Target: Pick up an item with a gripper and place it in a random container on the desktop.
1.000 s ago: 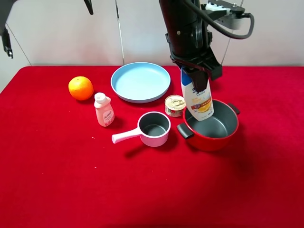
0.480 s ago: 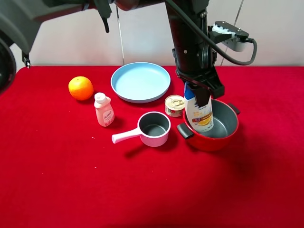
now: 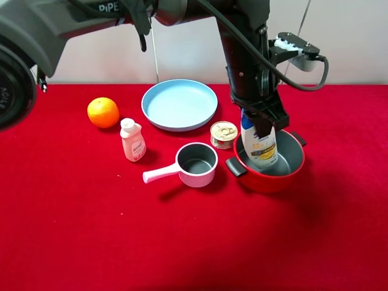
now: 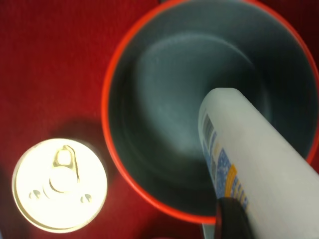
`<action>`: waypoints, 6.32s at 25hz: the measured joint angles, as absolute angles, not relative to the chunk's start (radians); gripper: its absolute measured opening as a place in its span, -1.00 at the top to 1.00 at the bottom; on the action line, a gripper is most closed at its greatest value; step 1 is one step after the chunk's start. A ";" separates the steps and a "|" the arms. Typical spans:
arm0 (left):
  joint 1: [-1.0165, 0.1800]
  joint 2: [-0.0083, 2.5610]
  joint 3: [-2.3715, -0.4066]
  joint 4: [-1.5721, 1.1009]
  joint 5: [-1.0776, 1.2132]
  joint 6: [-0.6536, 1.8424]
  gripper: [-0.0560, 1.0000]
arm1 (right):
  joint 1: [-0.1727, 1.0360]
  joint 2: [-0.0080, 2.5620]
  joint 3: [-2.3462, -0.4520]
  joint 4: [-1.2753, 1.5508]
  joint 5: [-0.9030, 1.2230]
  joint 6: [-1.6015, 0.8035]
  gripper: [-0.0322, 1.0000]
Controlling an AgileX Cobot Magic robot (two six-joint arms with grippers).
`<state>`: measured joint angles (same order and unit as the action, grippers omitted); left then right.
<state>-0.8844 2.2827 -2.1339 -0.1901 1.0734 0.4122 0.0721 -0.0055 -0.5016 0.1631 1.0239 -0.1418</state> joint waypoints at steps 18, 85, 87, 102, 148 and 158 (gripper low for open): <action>-0.905 2.315 -2.134 -0.195 1.001 0.417 0.19 | 0.072 -0.005 -0.502 0.164 1.024 -0.142 -0.41; -0.906 2.313 -2.135 -0.118 1.084 0.423 -0.97 | 0.072 -0.005 -0.502 0.164 1.024 -0.142 -0.41; -0.906 2.305 -2.135 -0.102 1.104 0.405 -0.98 | 0.072 -0.005 -0.502 0.164 1.024 -0.142 -0.41; -0.907 2.027 -2.119 0.008 1.177 0.177 -0.98 | 0.072 -0.005 -0.502 0.164 1.024 -0.142 -0.41; -0.799 0.857 -0.627 -0.072 1.076 0.162 -0.98 | 0.072 -0.005 -0.502 0.164 1.024 -0.142 -0.41; -0.551 0.531 -0.492 -0.074 1.068 0.174 -0.98 | 0.072 -0.005 -0.502 0.164 1.024 -0.142 -0.41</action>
<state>-0.5512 0.5308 -0.4915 -0.0741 1.0684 0.1740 0.0721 -0.0055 -0.5016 0.1639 1.0239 -0.1418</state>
